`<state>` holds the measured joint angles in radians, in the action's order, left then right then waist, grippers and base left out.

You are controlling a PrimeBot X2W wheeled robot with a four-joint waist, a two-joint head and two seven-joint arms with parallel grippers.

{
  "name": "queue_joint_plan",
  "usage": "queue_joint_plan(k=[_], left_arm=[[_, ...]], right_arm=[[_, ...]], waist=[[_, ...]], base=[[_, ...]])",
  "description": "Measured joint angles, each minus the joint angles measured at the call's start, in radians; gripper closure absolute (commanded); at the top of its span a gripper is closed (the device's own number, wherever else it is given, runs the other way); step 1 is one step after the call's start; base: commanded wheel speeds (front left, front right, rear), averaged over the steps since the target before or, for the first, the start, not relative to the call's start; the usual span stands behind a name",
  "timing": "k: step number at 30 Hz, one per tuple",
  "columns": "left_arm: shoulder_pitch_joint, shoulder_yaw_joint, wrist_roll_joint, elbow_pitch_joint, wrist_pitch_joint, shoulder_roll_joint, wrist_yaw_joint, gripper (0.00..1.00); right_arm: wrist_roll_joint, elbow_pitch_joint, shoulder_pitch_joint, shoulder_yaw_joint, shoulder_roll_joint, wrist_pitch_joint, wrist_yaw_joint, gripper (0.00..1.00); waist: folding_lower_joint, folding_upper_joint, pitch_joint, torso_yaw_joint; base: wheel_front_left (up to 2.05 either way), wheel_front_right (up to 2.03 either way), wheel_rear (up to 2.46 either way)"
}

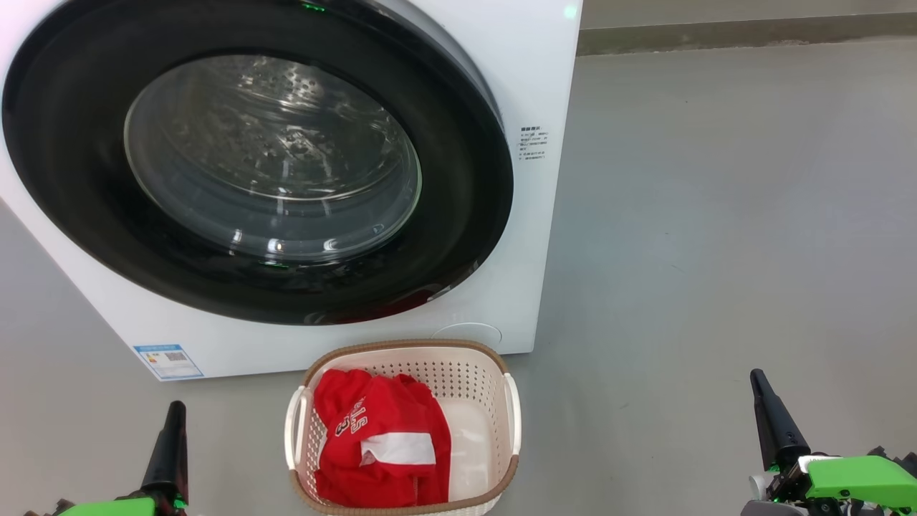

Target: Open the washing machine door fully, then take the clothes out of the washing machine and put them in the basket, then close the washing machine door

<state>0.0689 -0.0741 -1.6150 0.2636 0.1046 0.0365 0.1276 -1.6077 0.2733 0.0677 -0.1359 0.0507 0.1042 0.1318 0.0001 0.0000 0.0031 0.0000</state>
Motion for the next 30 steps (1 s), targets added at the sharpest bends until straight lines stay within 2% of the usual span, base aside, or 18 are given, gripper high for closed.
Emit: queue_joint_plan(k=[30], left_arm=[[0.0,-0.002,0.0,0.0,0.001,-0.002,0.0,1.0]], right_arm=[[0.0,0.0,0.0,-0.001,-0.002,0.0,0.0,1.0]], waist=[[0.0,0.0,0.0,0.0]], base=[[0.0,0.0,0.0]])
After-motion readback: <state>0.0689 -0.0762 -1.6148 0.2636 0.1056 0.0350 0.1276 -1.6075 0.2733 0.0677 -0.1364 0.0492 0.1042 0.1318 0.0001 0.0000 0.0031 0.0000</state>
